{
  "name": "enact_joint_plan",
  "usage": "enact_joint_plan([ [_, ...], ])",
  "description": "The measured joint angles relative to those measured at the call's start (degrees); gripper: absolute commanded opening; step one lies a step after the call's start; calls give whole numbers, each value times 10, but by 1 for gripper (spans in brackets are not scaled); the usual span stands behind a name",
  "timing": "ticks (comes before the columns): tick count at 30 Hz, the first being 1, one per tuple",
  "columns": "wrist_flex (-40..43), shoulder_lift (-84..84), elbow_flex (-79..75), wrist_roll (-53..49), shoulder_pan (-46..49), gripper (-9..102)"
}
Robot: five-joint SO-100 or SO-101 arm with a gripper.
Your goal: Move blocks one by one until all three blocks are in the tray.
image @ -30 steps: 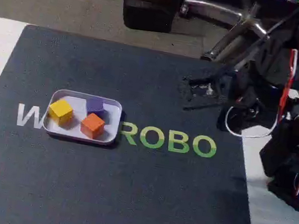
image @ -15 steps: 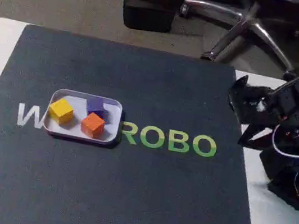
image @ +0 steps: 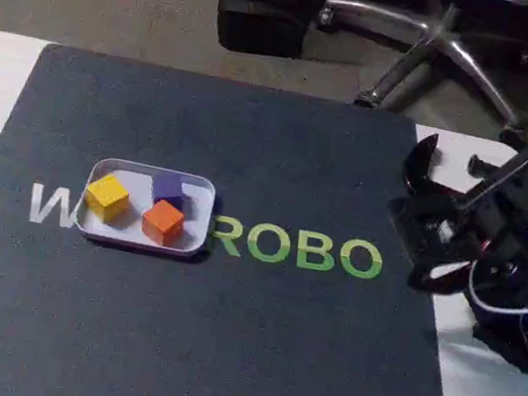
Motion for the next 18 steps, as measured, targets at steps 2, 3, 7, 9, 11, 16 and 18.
enact_joint_plan([
  [2,-32,23,39,16,-10,-8],
  [3,-42,27,50,20,-14,-8],
  [7,-72,33,77,70,-36,-8],
  [9,-93,33,100,76,-38,-8],
  [11,-115,35,139,77,-40,-8],
  [16,-130,37,176,85,-33,-8],
  [18,-130,39,178,82,-40,-8],
])
